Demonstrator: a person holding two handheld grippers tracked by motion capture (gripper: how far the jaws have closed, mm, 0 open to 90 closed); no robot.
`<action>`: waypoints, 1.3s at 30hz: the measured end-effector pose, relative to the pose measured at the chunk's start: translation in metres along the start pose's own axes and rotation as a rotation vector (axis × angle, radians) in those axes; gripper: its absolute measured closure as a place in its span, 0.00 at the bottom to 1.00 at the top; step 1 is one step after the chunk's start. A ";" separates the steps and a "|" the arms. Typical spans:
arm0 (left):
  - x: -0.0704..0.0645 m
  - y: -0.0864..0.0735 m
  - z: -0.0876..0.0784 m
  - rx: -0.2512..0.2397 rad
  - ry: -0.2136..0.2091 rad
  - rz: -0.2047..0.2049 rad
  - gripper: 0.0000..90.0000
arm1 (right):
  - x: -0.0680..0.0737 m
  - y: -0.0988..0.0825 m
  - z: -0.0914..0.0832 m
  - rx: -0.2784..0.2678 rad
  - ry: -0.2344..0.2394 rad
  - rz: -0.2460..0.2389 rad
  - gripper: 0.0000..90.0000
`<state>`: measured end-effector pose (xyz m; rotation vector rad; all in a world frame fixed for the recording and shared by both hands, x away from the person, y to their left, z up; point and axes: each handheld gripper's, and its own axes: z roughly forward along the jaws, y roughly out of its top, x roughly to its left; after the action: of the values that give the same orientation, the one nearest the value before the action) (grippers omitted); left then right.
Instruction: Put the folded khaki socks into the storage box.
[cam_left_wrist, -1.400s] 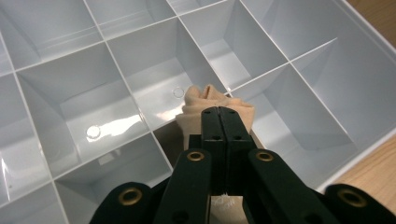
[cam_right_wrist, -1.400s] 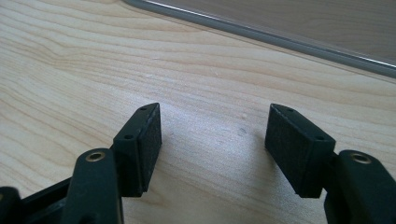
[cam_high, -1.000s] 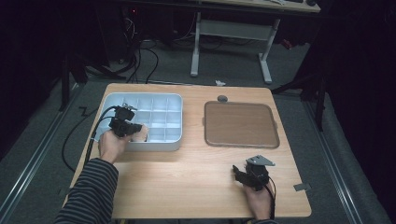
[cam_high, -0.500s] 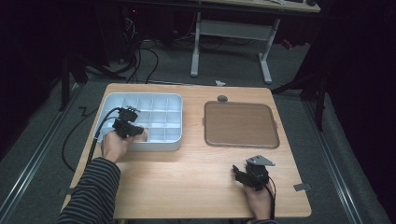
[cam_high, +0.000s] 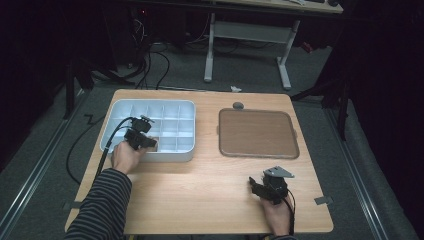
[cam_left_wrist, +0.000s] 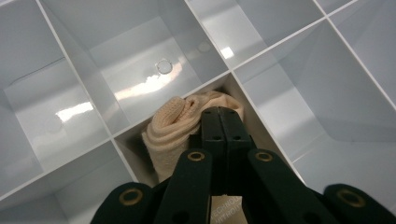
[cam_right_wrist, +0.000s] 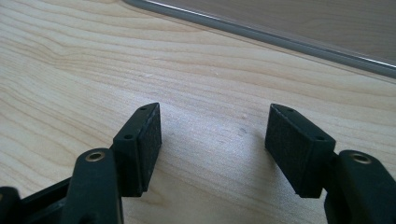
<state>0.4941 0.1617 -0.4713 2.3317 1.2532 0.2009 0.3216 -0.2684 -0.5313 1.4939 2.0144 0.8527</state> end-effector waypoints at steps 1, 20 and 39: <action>0.000 0.000 0.000 0.001 0.002 0.002 1.00 | 0.000 0.000 0.000 0.000 0.000 0.000 0.41; 0.004 0.003 -0.013 -0.049 0.067 -0.008 1.00 | 0.000 0.000 0.000 0.000 0.000 -0.001 0.41; 0.001 -0.002 -0.024 -0.105 0.030 -0.004 0.88 | 0.000 0.000 0.000 0.000 0.001 -0.001 0.41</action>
<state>0.4841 0.1717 -0.4512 2.2440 1.2311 0.2938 0.3218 -0.2684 -0.5313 1.4923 2.0152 0.8532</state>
